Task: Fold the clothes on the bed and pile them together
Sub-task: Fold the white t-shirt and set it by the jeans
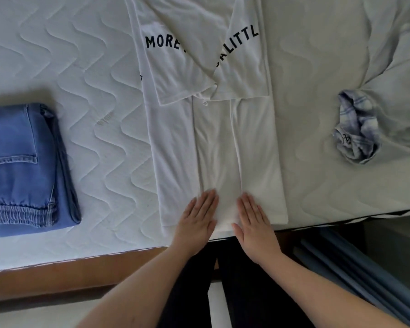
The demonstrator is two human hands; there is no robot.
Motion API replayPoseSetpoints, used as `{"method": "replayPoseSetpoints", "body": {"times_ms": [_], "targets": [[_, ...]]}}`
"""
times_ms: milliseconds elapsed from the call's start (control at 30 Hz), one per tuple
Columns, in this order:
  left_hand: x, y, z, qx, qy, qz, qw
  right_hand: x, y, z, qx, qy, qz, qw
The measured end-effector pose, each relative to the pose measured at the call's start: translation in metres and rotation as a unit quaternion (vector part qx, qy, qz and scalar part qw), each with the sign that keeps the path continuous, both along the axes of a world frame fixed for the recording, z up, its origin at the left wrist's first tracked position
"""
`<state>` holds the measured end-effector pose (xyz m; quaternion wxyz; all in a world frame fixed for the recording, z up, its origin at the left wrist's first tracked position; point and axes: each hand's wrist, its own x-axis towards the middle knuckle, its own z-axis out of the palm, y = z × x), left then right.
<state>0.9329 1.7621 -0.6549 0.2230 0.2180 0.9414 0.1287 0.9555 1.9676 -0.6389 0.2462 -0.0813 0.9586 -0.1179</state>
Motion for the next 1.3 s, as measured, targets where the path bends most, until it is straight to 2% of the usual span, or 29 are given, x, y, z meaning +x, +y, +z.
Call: {"method": "replayPoseSetpoints", "body": {"times_ms": [100, 167, 200, 267, 300, 367, 400, 467, 600, 700, 800, 867, 933, 967, 1100, 1200, 1300], "targets": [[0.016, -0.017, 0.012, 0.029, -0.007, -0.064, 0.998, 0.012, 0.010, 0.013, -0.036, 0.017, 0.020, 0.999], [0.019, -0.025, 0.019, 0.071, -0.006, -0.067, 0.995, 0.015, 0.017, 0.020, -0.026, 0.034, -0.039, 0.998], [0.018, -0.024, 0.023, 0.101, -0.022, -0.033, 0.994, 0.014, 0.017, 0.023, -0.013, 0.036, -0.076, 0.996], [0.011, -0.013, 0.031, 0.150, -0.090, 0.097, 0.980, 0.012, 0.013, 0.025, 0.024, 0.027, -0.111, 0.993], [0.005, -0.003, 0.035, 0.166, -0.128, 0.183, 0.961, 0.010, 0.009, 0.025, 0.041, 0.027, -0.114, 0.992], [-0.016, 0.021, 0.041, 0.192, -0.214, 0.332, 0.899, 0.004, 0.003, 0.024, 0.053, 0.043, -0.122, 0.990], [-0.028, 0.033, 0.040, 0.198, -0.252, 0.376, 0.870, 0.001, 0.001, 0.023, 0.052, 0.048, -0.129, 0.989], [-0.053, 0.058, 0.036, 0.185, -0.306, 0.403, 0.843, -0.004, 0.000, 0.021, 0.044, 0.044, -0.129, 0.990], [-0.078, 0.101, 0.031, 0.093, -0.317, 0.342, 0.880, -0.002, -0.001, 0.027, -0.002, 0.032, -0.135, 0.990], [-0.076, 0.119, 0.027, 0.101, -0.343, 0.333, 0.872, 0.000, 0.000, 0.032, -0.013, 0.052, -0.238, 0.970], [-0.069, 0.115, 0.025, 0.125, -0.341, 0.357, 0.861, -0.003, 0.012, 0.030, -0.013, 0.073, -0.398, 0.914], [-0.059, 0.107, 0.023, 0.138, -0.336, 0.366, 0.857, -0.009, 0.025, 0.026, -0.082, 0.046, -0.501, 0.860], [-0.048, 0.100, 0.023, 0.147, -0.333, 0.384, 0.848, -0.017, 0.037, 0.021, -0.163, -0.015, -0.563, 0.810], [-0.043, 0.098, 0.022, 0.153, -0.333, 0.396, 0.842, -0.019, 0.043, 0.019, -0.172, -0.044, -0.565, 0.805], [-0.029, 0.096, 0.022, 0.150, -0.337, 0.408, 0.835, -0.025, 0.063, 0.015, -0.149, -0.159, -0.509, 0.833], [-0.023, 0.096, 0.025, 0.142, -0.349, 0.412, 0.829, -0.025, 0.071, 0.014, -0.138, -0.179, -0.491, 0.841], [-0.017, 0.095, 0.029, 0.055, -0.327, 0.358, 0.873, -0.014, 0.071, 0.015, -0.163, -0.184, -0.519, 0.819]]}}
